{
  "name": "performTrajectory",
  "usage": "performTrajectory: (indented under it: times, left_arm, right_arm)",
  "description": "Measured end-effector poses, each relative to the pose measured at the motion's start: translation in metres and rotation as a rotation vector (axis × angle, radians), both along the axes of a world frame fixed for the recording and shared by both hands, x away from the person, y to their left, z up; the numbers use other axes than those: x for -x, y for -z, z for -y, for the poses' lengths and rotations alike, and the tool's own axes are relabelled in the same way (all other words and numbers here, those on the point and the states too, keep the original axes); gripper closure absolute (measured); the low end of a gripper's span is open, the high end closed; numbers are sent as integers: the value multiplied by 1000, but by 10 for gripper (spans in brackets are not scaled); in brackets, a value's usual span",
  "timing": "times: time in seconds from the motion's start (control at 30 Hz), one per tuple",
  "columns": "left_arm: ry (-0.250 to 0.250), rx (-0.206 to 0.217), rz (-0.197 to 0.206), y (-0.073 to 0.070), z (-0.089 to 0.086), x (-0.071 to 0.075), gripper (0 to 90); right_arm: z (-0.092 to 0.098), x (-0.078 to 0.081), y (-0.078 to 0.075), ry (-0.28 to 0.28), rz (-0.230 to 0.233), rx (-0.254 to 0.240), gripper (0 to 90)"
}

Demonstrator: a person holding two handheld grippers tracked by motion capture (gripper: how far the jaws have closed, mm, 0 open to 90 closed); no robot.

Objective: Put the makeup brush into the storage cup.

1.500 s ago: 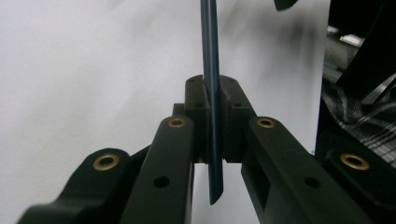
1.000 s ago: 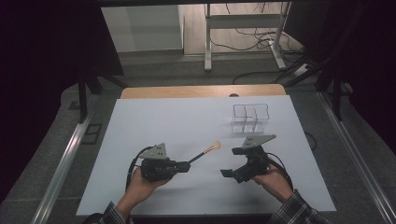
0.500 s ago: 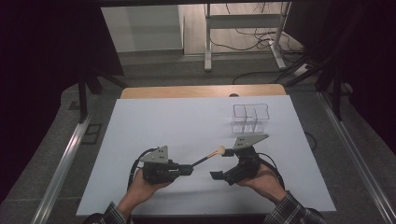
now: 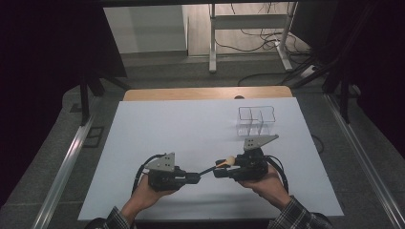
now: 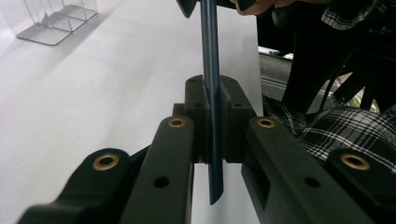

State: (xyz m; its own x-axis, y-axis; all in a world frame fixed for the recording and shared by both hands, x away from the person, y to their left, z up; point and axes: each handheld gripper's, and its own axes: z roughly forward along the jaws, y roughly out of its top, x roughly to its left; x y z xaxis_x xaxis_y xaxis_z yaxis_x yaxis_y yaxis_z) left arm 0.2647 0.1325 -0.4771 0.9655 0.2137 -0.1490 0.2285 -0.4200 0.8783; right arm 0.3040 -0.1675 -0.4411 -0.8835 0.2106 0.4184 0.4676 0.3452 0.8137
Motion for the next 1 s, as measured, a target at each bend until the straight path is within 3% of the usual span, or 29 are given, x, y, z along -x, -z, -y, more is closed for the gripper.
performTrajectory:
  times: [0.13,0.33,0.37,0.4,0.43,0.5,0.53,0.57,0.6,0.7,1.0]
  left_arm:
    - [10,-5,6,0,1,1,840]
    - [28,-12,12,1,3,1,840]
    - [33,-29,10,2,4,1,830]
    - [36,-41,1,3,6,1,830]
    - [27,-57,0,4,7,1,821]
    - [14,-78,3,4,8,1,698]
    - [7,-94,-1,5,9,1,698]
    - [-4,-107,8,5,9,1,582]
    - [-15,-120,10,5,10,1,582]
    - [-48,-158,22,6,11,1,423]
    - [-132,-224,1,8,11,-3,253]
  right_arm:
    - [0,-1,1,-9,-13,-13,635]
    - [1,-2,3,-40,-48,-36,775]
    - [2,-4,5,-68,-92,-64,833]
    - [2,-5,6,-77,-111,-77,835]
    - [1,-5,6,-76,-117,-64,837]
    - [0,-4,5,-77,-97,-33,838]
    - [0,-4,5,-77,-97,-33,838]
    - [0,-4,5,-60,-83,-6,839]
    - [0,-4,5,-60,-83,-6,839]
    - [2,-4,4,-14,-52,40,839]
    - [5,-2,1,25,9,73,838]
